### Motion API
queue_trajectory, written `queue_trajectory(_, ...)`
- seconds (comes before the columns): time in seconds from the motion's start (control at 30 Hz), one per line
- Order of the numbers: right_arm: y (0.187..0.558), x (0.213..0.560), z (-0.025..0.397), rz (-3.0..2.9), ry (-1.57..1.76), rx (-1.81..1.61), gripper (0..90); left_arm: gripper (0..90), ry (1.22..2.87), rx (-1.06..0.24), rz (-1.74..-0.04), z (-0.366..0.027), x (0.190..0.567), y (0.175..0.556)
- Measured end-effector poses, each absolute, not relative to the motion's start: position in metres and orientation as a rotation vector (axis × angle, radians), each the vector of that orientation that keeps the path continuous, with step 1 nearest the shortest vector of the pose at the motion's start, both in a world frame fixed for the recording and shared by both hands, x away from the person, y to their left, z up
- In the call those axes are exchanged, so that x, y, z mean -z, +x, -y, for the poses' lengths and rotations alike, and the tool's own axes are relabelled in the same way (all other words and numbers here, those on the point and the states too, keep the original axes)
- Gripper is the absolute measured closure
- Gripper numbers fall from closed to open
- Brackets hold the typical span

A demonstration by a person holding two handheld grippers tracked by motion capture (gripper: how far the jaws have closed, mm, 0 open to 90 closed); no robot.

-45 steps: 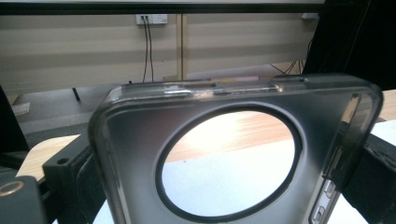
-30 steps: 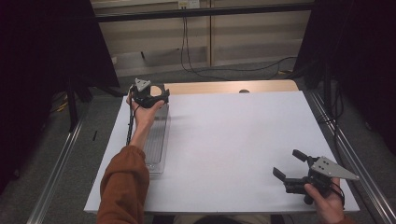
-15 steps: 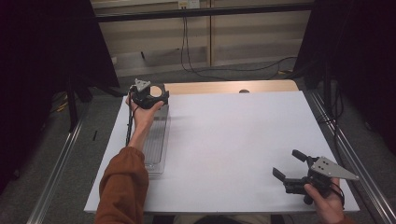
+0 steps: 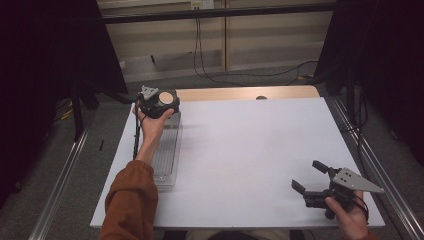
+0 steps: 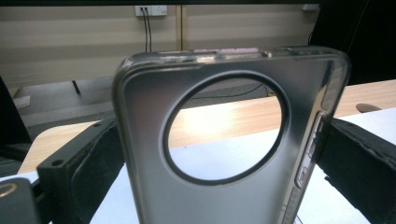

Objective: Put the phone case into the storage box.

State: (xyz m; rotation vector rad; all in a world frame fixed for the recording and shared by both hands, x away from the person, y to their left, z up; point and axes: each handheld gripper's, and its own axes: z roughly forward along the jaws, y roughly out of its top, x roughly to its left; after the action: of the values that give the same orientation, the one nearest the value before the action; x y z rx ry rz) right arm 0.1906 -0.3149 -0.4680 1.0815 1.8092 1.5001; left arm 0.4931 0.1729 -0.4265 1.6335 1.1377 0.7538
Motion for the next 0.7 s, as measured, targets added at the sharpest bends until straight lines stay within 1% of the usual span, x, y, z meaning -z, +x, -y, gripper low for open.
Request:
queue_trajectory(0.07,0.191,0.468,0.315,-1.811,1.081,-1.501,0.1,2.5,1.618,-0.739,-1.127,-0.174,0.427,0.492)
queue_trajectory(0.3,0.191,0.468,0.315,-1.808,1.084,-1.501,0.1,2.3,1.595,-0.752,-1.11,-0.179,0.421,0.484)
queue_trajectory(0.4,0.191,0.468,0.315,-1.806,1.086,-1.498,0.1,2.2,1.6,-0.742,-1.083,-0.179,0.419,0.482)
queue_trajectory(0.53,0.19,0.468,0.316,-1.79,1.107,-1.499,0.1,2.0,1.611,-0.759,-1.074,-0.178,0.418,0.477)
queue_trajectory(0.7,0.188,0.468,0.317,-1.793,1.101,-1.495,0.1,1.9,1.586,-0.749,-1.063,-0.179,0.418,0.473)
